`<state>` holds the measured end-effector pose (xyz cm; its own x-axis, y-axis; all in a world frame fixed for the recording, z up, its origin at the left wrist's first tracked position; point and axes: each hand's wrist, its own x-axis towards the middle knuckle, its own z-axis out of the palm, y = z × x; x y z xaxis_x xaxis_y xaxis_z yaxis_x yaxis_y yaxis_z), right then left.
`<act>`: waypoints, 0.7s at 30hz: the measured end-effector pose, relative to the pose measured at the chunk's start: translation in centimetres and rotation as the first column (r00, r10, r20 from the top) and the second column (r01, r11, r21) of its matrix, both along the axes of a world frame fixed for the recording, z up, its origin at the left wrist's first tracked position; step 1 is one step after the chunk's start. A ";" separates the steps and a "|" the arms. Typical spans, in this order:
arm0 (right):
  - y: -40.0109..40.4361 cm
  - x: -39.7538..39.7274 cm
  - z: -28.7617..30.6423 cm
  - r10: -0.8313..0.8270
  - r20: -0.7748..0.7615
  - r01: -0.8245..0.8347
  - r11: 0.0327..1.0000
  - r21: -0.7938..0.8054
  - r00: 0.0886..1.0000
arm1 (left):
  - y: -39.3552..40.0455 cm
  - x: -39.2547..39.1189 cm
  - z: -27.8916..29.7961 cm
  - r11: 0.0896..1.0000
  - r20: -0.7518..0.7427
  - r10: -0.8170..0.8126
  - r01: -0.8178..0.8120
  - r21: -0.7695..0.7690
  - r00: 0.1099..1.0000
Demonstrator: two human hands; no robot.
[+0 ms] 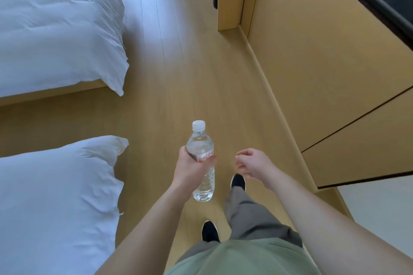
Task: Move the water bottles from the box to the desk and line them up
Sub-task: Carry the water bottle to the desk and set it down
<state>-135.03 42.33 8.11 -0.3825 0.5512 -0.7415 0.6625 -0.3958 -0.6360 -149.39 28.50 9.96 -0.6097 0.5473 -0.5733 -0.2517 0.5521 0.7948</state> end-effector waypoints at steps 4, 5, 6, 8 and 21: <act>5.3 -3.9 -1.2 0.029 0.000 -0.029 0.999 -0.021 1.000 | 5.1 -3.2 -0.8 1.000 -0.025 -0.020 0.019 -0.022 0.999; 7.0 -5.0 -1.4 0.045 -0.003 -0.045 0.999 -0.023 0.999 | 6.6 -4.0 -0.9 0.999 -0.031 -0.027 0.026 -0.031 0.999; 8.8 -6.2 -1.6 0.059 -0.009 -0.059 0.998 -0.020 0.998 | 8.3 -4.9 -1.0 0.999 -0.034 -0.028 0.027 -0.037 0.999; 12.6 -8.5 -1.3 0.066 -0.026 -0.066 0.998 -0.009 0.997 | 12.0 -6.8 -0.8 0.999 -0.044 -0.017 0.015 -0.029 0.999; 30.3 -19.6 0.2 0.118 -0.040 -0.120 0.992 -0.044 0.992 | 29.8 -17.4 1.5 0.995 -0.067 0.100 -0.101 -0.010 0.993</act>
